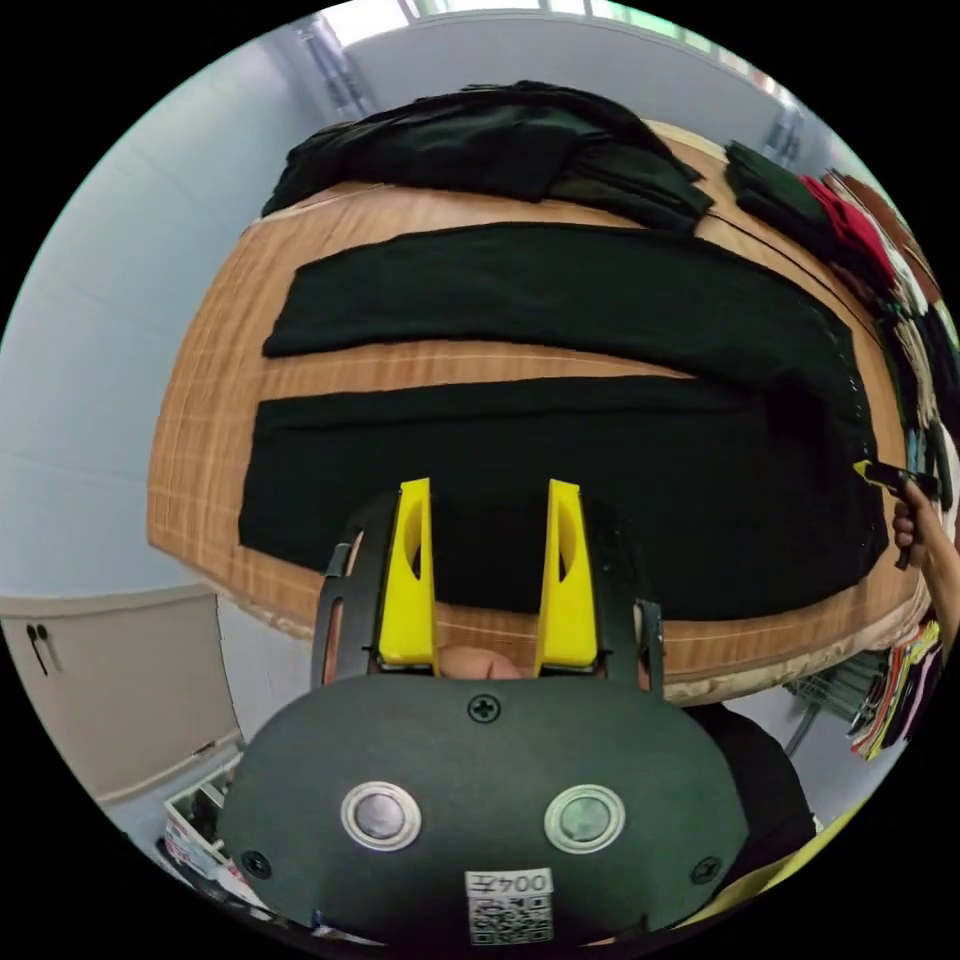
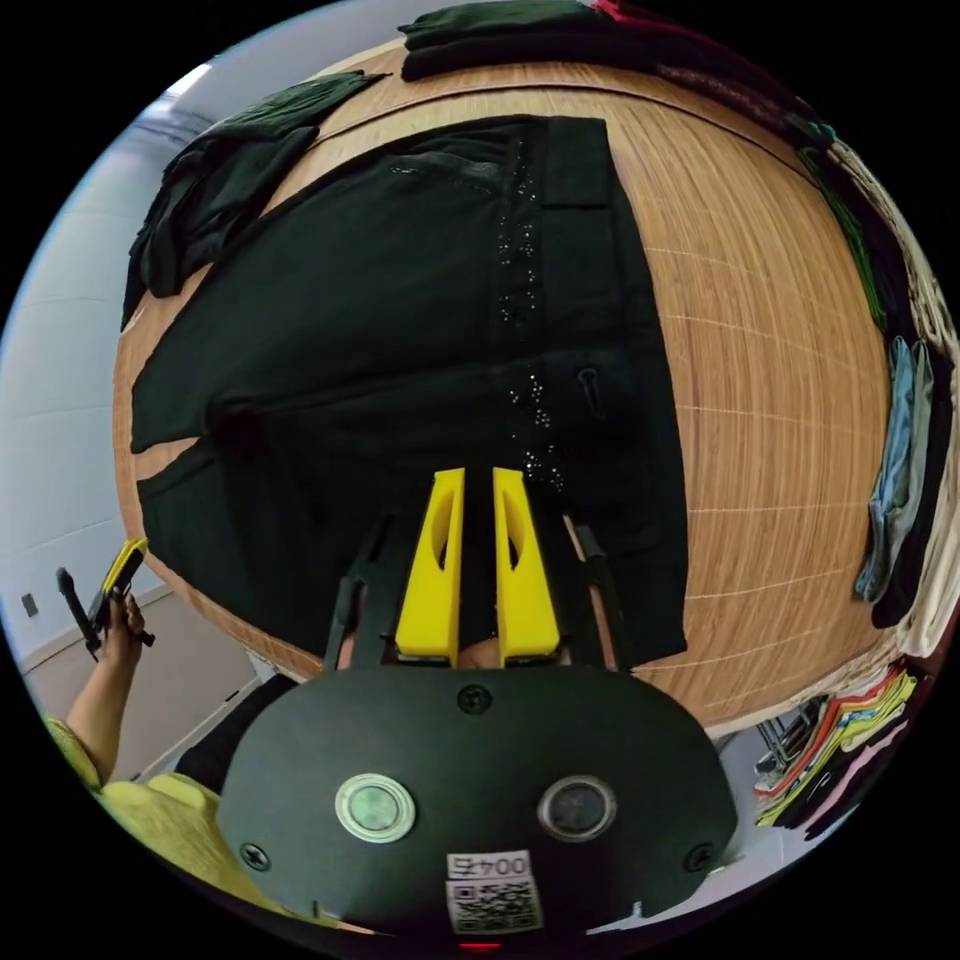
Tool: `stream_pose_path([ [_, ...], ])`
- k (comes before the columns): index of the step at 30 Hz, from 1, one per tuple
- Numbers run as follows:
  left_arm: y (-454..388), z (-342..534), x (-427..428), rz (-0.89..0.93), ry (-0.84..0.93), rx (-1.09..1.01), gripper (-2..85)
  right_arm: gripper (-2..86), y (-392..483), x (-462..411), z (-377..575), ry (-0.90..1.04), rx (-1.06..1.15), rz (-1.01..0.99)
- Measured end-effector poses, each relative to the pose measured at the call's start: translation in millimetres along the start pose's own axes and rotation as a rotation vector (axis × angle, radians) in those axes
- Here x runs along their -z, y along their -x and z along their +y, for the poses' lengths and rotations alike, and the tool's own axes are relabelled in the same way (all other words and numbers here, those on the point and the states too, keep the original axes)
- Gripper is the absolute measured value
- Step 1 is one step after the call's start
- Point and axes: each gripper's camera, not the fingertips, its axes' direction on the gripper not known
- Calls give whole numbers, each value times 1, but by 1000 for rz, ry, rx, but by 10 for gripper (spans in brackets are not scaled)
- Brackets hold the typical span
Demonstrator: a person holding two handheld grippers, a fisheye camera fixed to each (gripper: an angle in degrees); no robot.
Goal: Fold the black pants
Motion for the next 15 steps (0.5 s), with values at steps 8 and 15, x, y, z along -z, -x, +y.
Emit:
stream_pose_path([
  [8,170,24,-54,-30,35,344,149,87,34,4,32,-45,-66,10],
  [15,203,15,-116,-44,121,192,158,82,57,-35,36,-16,-233,-42],
])
